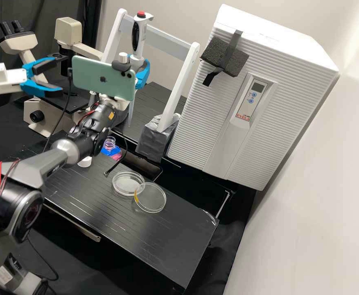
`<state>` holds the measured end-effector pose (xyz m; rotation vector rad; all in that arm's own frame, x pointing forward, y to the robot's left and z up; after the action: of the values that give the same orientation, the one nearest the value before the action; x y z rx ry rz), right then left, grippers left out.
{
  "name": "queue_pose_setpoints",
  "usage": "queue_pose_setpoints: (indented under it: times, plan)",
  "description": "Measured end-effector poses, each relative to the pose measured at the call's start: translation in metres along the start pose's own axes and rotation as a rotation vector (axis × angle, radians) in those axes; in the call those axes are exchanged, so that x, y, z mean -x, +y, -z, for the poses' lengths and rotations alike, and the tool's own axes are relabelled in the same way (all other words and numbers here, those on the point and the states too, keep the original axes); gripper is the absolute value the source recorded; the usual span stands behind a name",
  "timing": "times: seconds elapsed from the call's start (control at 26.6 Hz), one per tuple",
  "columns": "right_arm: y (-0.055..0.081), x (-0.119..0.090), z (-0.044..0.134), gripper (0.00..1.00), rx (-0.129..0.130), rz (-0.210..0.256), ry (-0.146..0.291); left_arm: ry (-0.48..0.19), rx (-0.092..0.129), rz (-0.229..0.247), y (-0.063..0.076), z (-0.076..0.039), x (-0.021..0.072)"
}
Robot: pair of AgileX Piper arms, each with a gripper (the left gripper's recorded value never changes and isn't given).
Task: Use the pipette
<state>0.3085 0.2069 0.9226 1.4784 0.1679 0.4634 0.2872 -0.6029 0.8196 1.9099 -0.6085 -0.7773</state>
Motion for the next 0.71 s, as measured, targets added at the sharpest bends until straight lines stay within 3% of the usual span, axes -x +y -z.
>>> queue_pose_setpoints:
  times: [0.11,0.23,0.3,0.38,0.53,0.71]
  plan:
    - [0.002,-0.019,0.001,0.00,-0.002,0.017,-0.013,-0.001,-0.026,-0.046,0.017,0.003,-0.0039]
    - [0.003,-0.036,0.004,0.00,-0.017,0.037,-0.017,-0.013,-0.028,-0.072,0.027,0.002,-0.0088]
    - [0.003,-0.045,0.005,0.00,-0.039,0.065,-0.022,-0.021,-0.036,-0.073,0.030,0.002,-0.0112]
    - [0.002,-0.052,0.006,0.00,-0.041,0.088,-0.023,-0.026,-0.034,-0.071,0.032,0.002,-0.0129]
    - [0.000,-0.063,0.006,0.00,-0.074,0.142,-0.042,-0.037,-0.059,-0.070,0.038,0.001,-0.0167]
    - [-0.004,-0.070,0.004,0.00,-0.111,0.174,-0.065,-0.046,-0.076,-0.087,0.045,0.000,-0.0198]
